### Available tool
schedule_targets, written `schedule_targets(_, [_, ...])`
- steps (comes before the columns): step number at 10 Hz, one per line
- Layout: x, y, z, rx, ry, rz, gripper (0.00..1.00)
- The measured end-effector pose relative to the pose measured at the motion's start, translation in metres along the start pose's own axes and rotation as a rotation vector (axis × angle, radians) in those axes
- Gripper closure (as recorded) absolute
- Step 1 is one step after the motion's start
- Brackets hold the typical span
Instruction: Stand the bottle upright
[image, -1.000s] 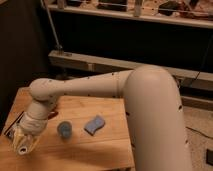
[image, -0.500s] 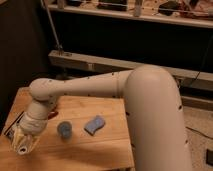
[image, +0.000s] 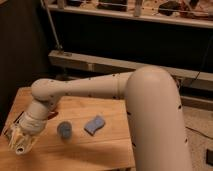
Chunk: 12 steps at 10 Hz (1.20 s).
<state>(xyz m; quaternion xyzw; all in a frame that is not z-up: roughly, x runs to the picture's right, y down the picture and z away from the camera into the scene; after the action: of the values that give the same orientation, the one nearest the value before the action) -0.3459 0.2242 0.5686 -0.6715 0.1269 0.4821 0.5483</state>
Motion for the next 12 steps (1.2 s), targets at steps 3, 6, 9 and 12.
schedule_targets(3, [-0.003,0.004,-0.001,-0.075,-0.013,0.027,0.92])
schedule_targets(6, [-0.008,0.000,-0.009,-0.169,-0.074,0.123,0.92])
schedule_targets(9, [-0.001,-0.008,-0.019,-0.243,-0.114,0.239,0.92])
schedule_targets(12, [0.005,-0.009,-0.028,-0.315,-0.138,0.308,0.92])
